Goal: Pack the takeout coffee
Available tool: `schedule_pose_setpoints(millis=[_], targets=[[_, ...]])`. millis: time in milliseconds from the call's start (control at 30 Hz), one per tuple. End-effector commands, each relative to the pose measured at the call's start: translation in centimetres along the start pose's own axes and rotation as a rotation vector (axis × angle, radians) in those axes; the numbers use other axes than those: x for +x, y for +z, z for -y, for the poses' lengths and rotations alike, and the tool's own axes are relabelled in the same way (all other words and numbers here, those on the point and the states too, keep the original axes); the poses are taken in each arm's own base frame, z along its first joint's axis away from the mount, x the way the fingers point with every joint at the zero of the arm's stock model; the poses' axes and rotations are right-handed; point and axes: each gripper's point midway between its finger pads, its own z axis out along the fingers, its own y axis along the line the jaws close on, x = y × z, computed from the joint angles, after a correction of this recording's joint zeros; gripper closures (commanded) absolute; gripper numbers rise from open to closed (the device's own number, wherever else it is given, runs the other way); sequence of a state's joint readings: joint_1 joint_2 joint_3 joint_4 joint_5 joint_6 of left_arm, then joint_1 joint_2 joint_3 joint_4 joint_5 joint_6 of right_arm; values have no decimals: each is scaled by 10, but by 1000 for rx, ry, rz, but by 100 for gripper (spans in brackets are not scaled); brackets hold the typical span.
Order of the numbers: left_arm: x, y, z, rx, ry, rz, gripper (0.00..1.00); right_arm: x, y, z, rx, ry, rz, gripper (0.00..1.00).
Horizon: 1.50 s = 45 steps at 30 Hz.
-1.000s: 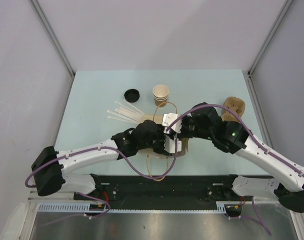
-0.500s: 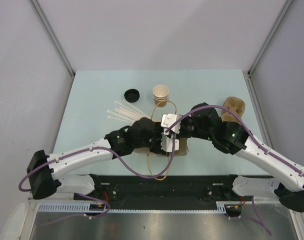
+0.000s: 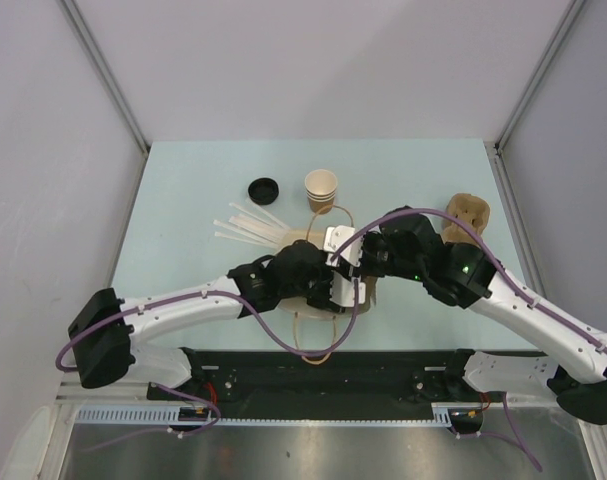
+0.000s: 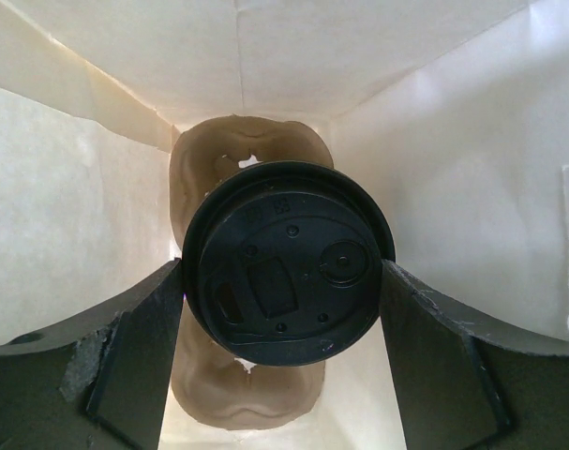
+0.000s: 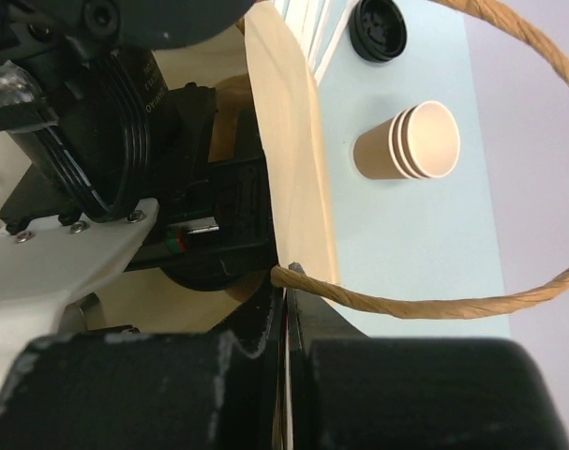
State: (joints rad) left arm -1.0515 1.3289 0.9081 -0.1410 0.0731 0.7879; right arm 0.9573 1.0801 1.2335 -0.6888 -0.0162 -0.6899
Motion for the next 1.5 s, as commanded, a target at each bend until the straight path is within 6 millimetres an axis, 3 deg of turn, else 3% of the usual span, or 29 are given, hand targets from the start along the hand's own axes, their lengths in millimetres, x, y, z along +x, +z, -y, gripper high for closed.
schedule_pose_setpoints(millis=[0, 100, 433, 633, 967, 1067, 1233, 1467], targets=[[-7, 4, -15, -63, 16, 33, 83, -26, -3, -6, -57, 64, 121, 100], [-6, 6, -17, -78, 21, 34, 83, -22, -1, -6, -78, 102, 115, 100], [-41, -8, -35, -73, -9, 114, 84, -15, -1, 7, -118, 177, 109, 100], [-26, 9, -26, -42, 0, 58, 84, -18, -1, 0, -157, 210, 124, 100], [-8, 23, -23, -18, -13, -1, 84, -5, 5, -4, -234, 296, 83, 100], [-9, 24, -26, -17, -17, 11, 85, -2, 6, 1, -235, 317, 86, 100], [-28, 22, -29, -7, -18, 93, 85, 7, 10, 6, -233, 335, 72, 100], [-31, 32, -27, 26, -18, 105, 85, 14, 16, 13, -228, 350, 62, 100]])
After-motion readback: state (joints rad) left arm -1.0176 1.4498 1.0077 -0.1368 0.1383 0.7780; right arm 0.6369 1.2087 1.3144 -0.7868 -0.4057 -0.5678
